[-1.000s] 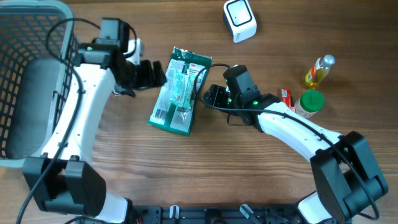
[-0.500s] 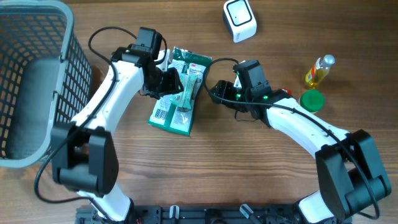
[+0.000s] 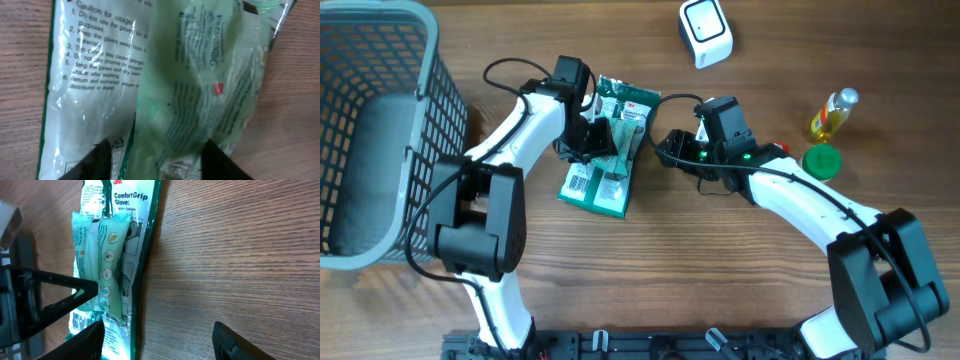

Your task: Scan the item barcode

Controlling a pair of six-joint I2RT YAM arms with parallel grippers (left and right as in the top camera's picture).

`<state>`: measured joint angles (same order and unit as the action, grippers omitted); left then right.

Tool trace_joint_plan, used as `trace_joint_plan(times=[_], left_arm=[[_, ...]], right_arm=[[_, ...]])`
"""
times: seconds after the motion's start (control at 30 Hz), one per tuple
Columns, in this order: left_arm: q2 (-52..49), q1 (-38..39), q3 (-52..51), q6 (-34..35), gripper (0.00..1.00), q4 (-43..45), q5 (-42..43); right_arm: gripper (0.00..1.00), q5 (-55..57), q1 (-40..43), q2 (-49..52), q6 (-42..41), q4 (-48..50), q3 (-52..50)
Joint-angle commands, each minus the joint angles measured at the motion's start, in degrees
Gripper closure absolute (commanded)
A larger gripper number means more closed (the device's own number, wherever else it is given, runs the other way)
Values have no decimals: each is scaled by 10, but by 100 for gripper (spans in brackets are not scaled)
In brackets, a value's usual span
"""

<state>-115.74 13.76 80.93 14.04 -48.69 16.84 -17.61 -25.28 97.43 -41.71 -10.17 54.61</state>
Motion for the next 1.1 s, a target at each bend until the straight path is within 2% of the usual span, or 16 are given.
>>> trace_joint_plan(times=[0.0, 0.13, 0.17, 0.23, 0.37, 0.5, 0.63, 0.7, 0.8, 0.9, 1.0, 1.07], left_arm=[[-17, -4, -4, 1, 65, 2, -4], [-23, -4, -4, 1, 85, 2, -4], [-23, -4, -4, 1, 96, 1, -4], [-19, -5, -1, -2, 96, -10, -3], [23, -22, 37, -4, 96, -63, 8], [68, -25, 39, -4, 96, -75, 36], [95, -22, 39, -57, 96, -94, 171], [95, -13, 39, -64, 96, -94, 207], [95, 0, 39, -78, 96, -92, 208], [95, 11, 37, -78, 96, -105, 201], [94, 24, 36, -68, 96, -120, 111], [94, 32, 26, -23, 93, -116, 51]], right_arm=[[31, -7, 2, 7, 13, 1, -4], [31, -7, 2, 7, 13, 0, -4], [31, -7, 2, 7, 13, 1, -4], [31, -21, 3, 6, 13, 3, -3], [29, -125, 26, -9, 36, 42, -3], [30, -187, 43, -9, 44, 41, -3], [30, -259, 50, -9, 38, 50, -3], [30, -292, 50, -9, 16, 50, -3], [30, -294, 50, -8, -19, 46, -4], [30, -273, 50, -7, -17, 32, -4], [29, -243, 50, -6, -2, 5, -4], [30, -210, 50, -3, 10, -11, -4]])
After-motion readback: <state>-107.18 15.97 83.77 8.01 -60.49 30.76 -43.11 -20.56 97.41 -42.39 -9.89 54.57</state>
